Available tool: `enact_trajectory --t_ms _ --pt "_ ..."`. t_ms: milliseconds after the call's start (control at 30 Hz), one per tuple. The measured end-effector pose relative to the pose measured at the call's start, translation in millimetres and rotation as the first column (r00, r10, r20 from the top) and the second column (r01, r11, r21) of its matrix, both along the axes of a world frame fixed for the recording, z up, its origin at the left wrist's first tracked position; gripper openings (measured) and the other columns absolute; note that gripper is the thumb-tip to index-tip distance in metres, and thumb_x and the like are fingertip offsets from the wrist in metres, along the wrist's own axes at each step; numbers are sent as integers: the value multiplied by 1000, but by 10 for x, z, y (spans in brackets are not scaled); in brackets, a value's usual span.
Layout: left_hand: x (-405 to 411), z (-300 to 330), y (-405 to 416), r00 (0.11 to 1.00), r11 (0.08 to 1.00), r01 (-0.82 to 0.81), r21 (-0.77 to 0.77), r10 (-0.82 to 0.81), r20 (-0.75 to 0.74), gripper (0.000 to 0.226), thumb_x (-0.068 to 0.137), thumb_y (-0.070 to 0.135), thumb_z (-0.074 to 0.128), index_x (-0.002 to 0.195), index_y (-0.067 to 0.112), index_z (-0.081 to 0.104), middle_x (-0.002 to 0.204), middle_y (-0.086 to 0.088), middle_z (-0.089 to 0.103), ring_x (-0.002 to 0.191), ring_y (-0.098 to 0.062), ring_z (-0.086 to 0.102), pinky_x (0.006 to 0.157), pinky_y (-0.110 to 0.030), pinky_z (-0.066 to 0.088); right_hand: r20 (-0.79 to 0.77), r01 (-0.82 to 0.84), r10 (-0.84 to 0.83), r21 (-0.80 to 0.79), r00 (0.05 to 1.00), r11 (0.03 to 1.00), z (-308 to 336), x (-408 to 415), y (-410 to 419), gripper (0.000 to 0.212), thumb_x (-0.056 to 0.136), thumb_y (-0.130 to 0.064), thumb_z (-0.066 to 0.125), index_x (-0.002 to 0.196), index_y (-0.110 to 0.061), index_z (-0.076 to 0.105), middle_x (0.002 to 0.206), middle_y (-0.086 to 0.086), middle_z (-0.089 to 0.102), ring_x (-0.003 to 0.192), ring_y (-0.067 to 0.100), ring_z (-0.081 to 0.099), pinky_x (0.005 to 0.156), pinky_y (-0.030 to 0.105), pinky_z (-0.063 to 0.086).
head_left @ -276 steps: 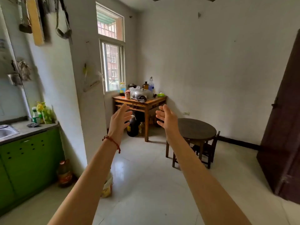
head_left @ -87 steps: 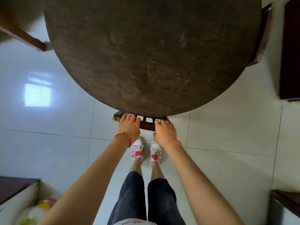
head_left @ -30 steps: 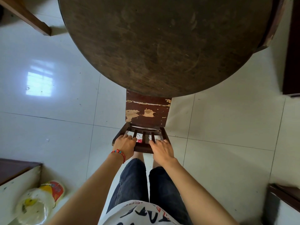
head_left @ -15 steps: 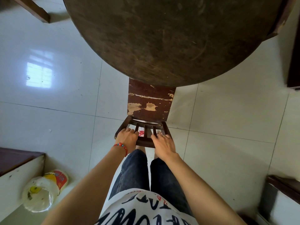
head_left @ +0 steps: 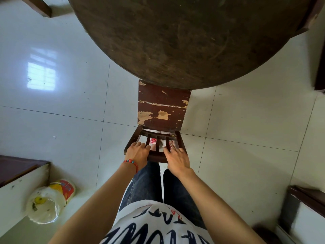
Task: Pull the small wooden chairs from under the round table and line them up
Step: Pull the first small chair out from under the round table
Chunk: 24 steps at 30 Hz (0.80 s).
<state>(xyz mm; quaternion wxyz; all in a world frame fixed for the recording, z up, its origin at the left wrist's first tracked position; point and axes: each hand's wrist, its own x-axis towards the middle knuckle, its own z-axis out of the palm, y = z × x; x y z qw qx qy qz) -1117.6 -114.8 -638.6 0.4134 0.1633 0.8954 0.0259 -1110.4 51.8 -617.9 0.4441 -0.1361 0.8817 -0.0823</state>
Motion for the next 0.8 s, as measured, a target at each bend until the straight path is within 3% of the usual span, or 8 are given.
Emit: enact_trajectory --t_ms 333,467,567,633,700,800 --pt "25 -24 -3 999 1000 13 0 -13 35 36 84 31 55 118 18 49 107 -3 61 98 -21 53 94 -31 39 64 8 -6 -38 998 999 -7 28 21 60 83 -12 56 136 -11 29 123 19 55 117 34 49 102 40 35" --pt "-103 36 -17 983 999 -23 28 18 180 59 75 55 57 122 21 49 114 -4 53 106 -21 47 93 -32 41 166 27 -24 -18 986 999 34 -19 32 63 85 -42 52 137 -14 30 137 19 42 129 35 37 107 43 29" --pt "-295 159 4 909 983 -181 22 159 385 75 66 61 62 129 24 45 124 -5 49 115 -23 44 95 -34 42 265 119 -109 -24 958 993 96 -114 61 74 80 -62 47 138 -20 30 144 15 34 134 33 30 108 45 28" --pt "-439 255 38 849 928 -371 39 322 419 67 72 57 60 128 23 47 128 -6 51 117 -24 47 96 -33 40 311 296 -267 -50 912 954 161 -217 78 71 80 -66 43 136 -23 35 143 11 37 132 30 35 103 43 34" --pt "-616 368 74 776 825 -559 83 486 402 54 81 50 54 125 19 51 128 -7 55 115 -25 50 96 -32 40 334 513 -461 -80 822 855 236 -351 85 61 85 -61 40 131 -22 42 135 8 47 124 27 45 94 38 40" --pt "-911 587 105 563 555 -818 149 723 399 48 86 45 48 123 15 54 130 -7 56 118 -27 50 101 -37 37 320 774 -711 -146 626 616 399 -583 105 52 91 -53 33 128 -20 46 129 4 55 117 21 51 87 29 40"
